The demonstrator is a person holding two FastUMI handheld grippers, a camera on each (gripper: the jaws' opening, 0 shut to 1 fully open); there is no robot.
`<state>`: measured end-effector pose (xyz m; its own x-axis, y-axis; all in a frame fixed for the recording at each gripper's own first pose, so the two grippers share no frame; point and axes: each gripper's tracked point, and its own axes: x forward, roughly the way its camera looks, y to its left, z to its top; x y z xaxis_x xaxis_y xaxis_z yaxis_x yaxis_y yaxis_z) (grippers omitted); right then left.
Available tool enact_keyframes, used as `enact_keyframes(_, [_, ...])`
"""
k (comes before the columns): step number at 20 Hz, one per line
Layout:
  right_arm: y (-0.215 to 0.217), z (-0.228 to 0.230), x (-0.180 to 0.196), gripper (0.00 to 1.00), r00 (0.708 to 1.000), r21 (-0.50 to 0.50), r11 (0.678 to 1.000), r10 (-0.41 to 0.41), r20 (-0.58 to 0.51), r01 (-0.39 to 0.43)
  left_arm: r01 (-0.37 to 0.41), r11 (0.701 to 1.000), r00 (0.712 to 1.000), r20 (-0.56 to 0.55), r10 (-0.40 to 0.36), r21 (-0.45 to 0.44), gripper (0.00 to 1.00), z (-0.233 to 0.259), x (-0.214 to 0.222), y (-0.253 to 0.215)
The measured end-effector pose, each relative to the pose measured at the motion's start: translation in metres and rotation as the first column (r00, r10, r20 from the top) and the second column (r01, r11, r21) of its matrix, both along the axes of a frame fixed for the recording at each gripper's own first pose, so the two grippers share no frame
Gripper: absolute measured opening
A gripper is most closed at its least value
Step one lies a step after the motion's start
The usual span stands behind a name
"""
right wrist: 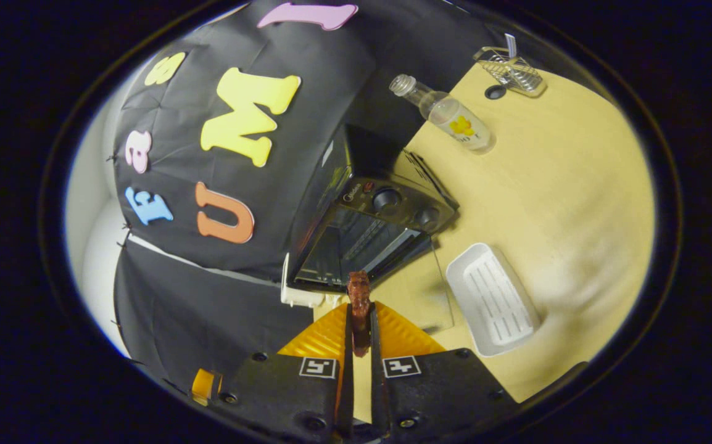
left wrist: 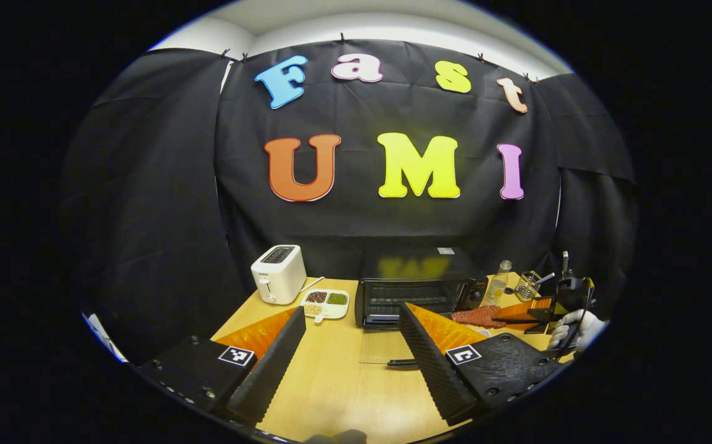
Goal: Open the electric oven with the left hand, put the food in, and close the electric oven.
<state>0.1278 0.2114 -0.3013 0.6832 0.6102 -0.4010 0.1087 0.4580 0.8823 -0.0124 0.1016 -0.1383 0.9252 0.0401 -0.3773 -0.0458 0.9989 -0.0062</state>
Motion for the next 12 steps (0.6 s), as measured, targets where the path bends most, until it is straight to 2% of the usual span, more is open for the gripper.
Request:
enact_keyframes(4, [0.052,-0.014,0.031,0.14,0.992,0.1,0.987,-0.124,-0.004,0.124,0.005,1.0,1.0,0.002,-0.005,0.025,0.97,-0.001,0.0,0.029])
enact_keyframes(8, [0.081,-0.037,0.067,0.14,0.968,0.111,0.962,-0.252,0.001,0.251,-0.029,0.999,1.0,-0.009,0.03,0.03,0.97,-0.006,0.0,0.051])
enact_keyframes(12, [0.104,-0.055,0.107,0.14,0.95,0.144,0.939,-0.31,-0.029,0.311,-0.045,0.996,0.998,-0.033,0.048,0.072,0.97,-0.017,-0.009,0.068])
